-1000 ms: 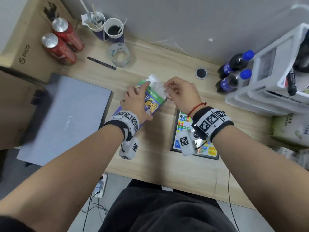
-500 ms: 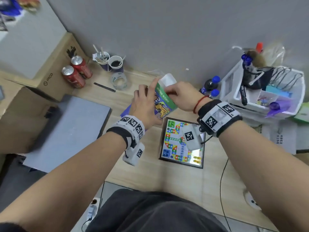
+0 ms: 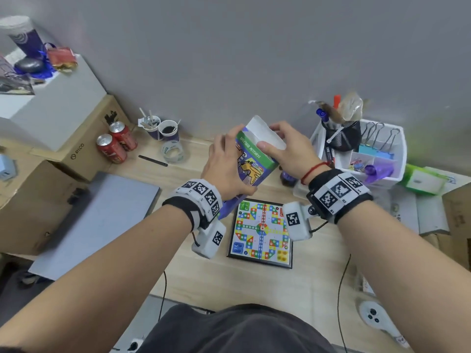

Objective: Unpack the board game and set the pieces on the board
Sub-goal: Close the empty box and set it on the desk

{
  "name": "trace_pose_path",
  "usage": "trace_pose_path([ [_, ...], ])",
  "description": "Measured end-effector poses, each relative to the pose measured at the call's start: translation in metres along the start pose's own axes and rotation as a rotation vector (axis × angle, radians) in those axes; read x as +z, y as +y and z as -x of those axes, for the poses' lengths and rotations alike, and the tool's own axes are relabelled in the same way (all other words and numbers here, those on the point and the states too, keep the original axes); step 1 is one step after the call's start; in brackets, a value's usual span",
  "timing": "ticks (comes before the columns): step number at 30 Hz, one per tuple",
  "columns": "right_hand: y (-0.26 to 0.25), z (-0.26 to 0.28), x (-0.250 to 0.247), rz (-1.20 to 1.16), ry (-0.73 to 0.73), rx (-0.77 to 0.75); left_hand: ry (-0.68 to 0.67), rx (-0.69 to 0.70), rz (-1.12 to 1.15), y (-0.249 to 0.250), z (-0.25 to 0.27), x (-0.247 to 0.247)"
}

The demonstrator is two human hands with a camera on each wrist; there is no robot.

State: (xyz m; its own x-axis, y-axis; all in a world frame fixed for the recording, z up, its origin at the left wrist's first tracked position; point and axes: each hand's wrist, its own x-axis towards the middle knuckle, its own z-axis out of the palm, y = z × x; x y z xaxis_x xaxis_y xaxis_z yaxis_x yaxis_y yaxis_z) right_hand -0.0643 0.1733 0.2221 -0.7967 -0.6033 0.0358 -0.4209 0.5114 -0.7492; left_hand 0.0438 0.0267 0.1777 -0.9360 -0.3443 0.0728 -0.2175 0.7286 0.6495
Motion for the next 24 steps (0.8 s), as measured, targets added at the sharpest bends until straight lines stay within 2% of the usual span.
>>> trace_pose_path([
  [2, -0.005, 0.003, -0.002, -0.051, -0.025, -0.007, 0.010, 0.011, -0.007, 0.006, 0.000, -0.001],
  [5, -0.015, 0.011, -0.003, -0.134, -0.181, -0.014, 0.013, -0.002, -0.009, 0.010, -0.003, -0.006],
  [7, -0.018, 0.014, -0.001, -0.196, -0.222, 0.030, 0.014, 0.000, -0.014, 0.012, -0.004, -0.007],
  [16, -0.023, 0.008, -0.002, -0.118, -0.042, -0.001, 0.015, 0.022, -0.110, 0.022, -0.005, -0.015],
  [24, -0.028, 0.007, -0.003, 0.014, -0.029, -0.104, 0.024, 0.007, -0.122, 0.027, -0.007, -0.016],
])
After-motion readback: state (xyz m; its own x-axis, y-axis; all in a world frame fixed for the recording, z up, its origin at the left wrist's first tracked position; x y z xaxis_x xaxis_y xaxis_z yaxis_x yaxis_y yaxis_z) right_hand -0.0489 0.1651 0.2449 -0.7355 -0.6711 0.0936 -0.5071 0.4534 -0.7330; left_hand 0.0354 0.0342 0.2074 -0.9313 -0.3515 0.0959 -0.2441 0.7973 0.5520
